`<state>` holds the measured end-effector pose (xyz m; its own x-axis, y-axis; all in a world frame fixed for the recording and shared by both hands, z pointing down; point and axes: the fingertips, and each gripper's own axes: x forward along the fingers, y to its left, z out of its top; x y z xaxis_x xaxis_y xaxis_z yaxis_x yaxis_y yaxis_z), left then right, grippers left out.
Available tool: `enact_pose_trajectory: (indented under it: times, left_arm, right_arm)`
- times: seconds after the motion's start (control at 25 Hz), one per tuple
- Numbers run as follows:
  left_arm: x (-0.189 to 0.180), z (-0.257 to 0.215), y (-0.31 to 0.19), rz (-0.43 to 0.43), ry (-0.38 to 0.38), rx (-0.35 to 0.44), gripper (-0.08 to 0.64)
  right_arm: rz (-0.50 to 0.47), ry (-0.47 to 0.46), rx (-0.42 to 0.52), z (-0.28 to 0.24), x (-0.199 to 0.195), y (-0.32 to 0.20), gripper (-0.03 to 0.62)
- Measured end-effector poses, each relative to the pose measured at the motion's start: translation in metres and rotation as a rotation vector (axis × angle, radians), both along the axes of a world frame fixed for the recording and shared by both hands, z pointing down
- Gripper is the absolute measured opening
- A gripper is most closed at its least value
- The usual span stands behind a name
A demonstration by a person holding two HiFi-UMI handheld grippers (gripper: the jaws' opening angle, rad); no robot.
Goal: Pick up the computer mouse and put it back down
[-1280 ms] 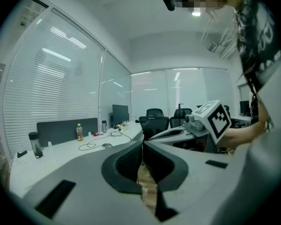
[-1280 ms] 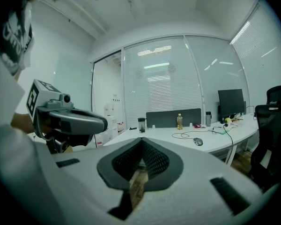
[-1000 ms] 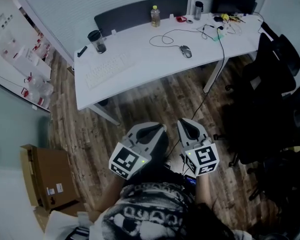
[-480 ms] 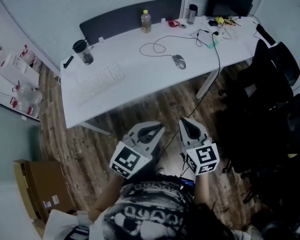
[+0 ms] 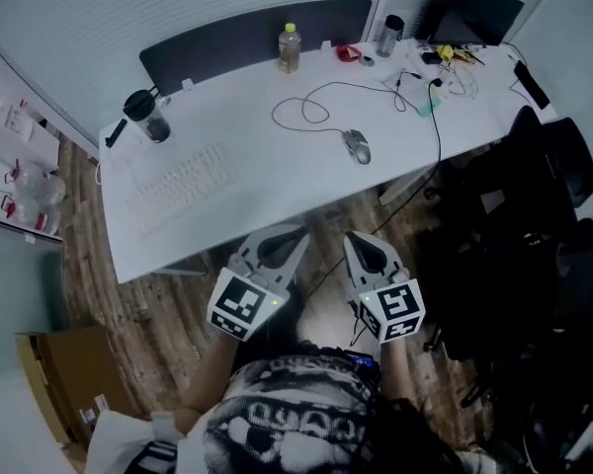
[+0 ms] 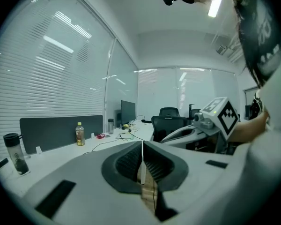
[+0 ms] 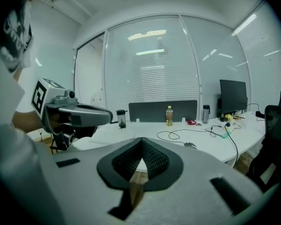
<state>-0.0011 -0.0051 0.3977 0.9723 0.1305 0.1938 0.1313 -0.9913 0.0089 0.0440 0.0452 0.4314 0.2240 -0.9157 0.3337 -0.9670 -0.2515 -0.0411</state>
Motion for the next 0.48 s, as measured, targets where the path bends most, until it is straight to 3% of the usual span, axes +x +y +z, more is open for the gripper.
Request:
enact_pose_trajectory:
  times: [0.48]
  left_arm:
    - [0.063, 0.019, -0.058, 0.030, -0.034, -0.044, 0.006]
  right_arm:
    - [0.020, -0.012, -0.055, 0.009, 0.061, -0.056, -0.006]
